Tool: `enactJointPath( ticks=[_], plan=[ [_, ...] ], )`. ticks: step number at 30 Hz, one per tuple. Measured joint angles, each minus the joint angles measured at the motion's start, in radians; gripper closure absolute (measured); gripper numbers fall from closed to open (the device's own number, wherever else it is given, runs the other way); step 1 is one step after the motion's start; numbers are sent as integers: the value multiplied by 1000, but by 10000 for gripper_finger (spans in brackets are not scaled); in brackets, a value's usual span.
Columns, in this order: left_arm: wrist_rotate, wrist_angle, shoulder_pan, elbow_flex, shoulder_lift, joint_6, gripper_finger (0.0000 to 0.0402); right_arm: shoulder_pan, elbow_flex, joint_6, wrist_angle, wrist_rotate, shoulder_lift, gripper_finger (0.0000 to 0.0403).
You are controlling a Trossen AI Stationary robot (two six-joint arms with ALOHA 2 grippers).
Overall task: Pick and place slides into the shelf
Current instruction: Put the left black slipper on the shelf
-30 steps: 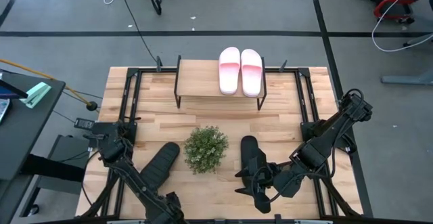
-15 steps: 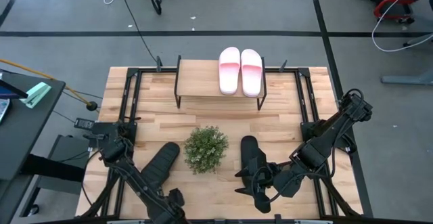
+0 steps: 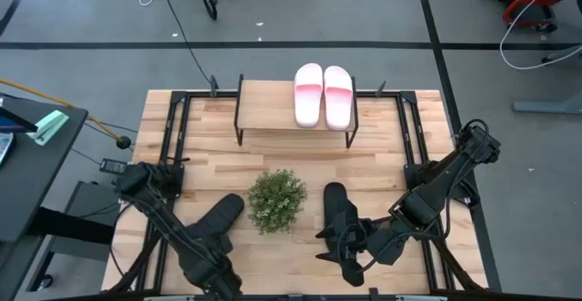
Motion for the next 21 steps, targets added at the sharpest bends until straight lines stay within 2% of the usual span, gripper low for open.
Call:
enactJointPath(
  ticks=[4, 9, 14, 21],
  plan=[
    [-16, 4, 5, 0, -6, 1, 202, -11, 0, -4, 0, -2, 0, 163],
    [-17, 71, 10, 0, 9, 11, 175, -17, 0, -4, 0, -6, 0, 163],
    [-18, 52, 16, -1, 44, 73, 152, -17, 0, -5, -1, -8, 0, 163],
    [-18, 63, 16, -1, 77, 92, 145, -17, 0, -4, -2, -9, 0, 163]
  ],
)
